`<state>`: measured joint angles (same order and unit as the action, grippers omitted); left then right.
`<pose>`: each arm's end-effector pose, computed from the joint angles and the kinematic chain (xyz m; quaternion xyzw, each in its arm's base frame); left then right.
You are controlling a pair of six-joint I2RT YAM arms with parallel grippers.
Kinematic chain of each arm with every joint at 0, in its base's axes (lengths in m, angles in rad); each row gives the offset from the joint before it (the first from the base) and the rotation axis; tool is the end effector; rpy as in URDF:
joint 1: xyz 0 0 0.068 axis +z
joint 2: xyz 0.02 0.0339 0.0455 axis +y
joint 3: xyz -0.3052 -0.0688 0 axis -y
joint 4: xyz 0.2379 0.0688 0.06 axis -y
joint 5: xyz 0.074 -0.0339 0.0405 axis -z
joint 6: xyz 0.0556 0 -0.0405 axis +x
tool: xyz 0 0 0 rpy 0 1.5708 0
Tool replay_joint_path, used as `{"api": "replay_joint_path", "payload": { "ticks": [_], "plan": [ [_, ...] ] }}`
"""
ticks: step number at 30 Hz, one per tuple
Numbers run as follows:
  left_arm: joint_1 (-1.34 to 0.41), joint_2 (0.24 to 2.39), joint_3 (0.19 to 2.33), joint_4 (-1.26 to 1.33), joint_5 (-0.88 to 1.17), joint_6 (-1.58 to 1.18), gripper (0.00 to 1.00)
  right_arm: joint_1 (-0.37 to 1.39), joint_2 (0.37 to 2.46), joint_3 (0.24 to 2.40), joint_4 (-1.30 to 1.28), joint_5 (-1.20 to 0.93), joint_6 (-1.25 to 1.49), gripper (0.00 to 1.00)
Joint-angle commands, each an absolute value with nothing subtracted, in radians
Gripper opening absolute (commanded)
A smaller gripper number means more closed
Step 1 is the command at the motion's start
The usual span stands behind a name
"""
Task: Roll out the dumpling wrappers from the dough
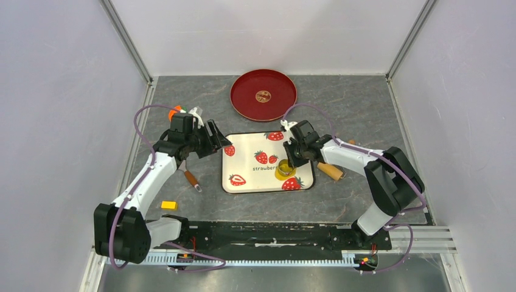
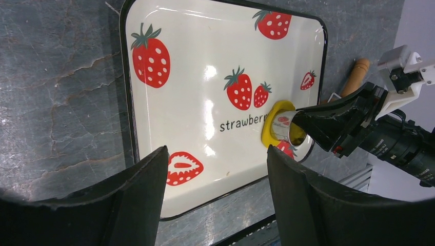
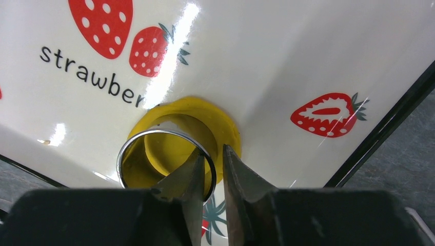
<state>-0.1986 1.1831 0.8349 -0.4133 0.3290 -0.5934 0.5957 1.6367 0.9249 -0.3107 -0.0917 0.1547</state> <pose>0.2321 -0.0650 0.2839 -0.1146 0.9019 -0.2887 0.3003 0.2677 0.1876 0.1977 -0.2224 0.9356 0.1402 0.2355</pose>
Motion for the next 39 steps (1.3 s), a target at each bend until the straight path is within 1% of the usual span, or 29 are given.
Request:
{"api": "replay_joint_path", "payload": {
  "ticks": [1,3,5,11,12,15,19,23,27,36,39],
  "plan": [
    [-0.203,1.19,0.868,-0.39,0.36,-0.571,0.75,0.604,1.601,0.924,-0.299,-0.055,0.147,0.28],
    [-0.206,1.2,0.861,-0.381,0.366,-0.582,0.73,0.603,1.582,0.929,-0.305,-0.049,0.156,0.4],
    [-0.214,1.211,0.855,-0.364,0.374,-0.595,0.73,0.604,1.566,0.945,-0.321,-0.051,0.159,0.46],
    [-0.277,1.273,0.855,-0.305,0.379,-0.643,0.71,0.601,1.534,0.989,-0.387,-0.047,0.156,0.54],
    [-0.295,1.293,0.858,-0.294,0.378,-0.648,0.69,0.598,1.524,0.986,-0.389,-0.056,0.156,0.57],
    [-0.36,1.362,0.874,-0.254,0.392,-0.667,0.68,0.57,1.503,0.965,-0.382,-0.118,0.152,0.59],
    [-0.453,1.464,0.915,-0.197,0.416,-0.705,0.67,0.503,1.485,0.924,-0.352,-0.245,0.166,0.58],
    [-0.533,1.574,0.989,-0.159,0.44,-0.733,0.67,0.42,1.488,0.876,-0.303,-0.402,0.202,0.53],
    [-0.592,1.697,1.081,-0.161,0.484,-0.747,0.66,0.371,1.507,0.843,-0.26,-0.51,0.234,0.5],
    [-0.661,1.831,1.191,-0.233,0.477,-0.727,0.62,0.351,1.564,0.848,-0.244,-0.567,0.251,0.36],
    [-0.673,1.858,1.207,-0.264,0.471,-0.71,0.58,0.351,1.578,0.848,-0.244,-0.572,0.254,0.31]
  ]
}}
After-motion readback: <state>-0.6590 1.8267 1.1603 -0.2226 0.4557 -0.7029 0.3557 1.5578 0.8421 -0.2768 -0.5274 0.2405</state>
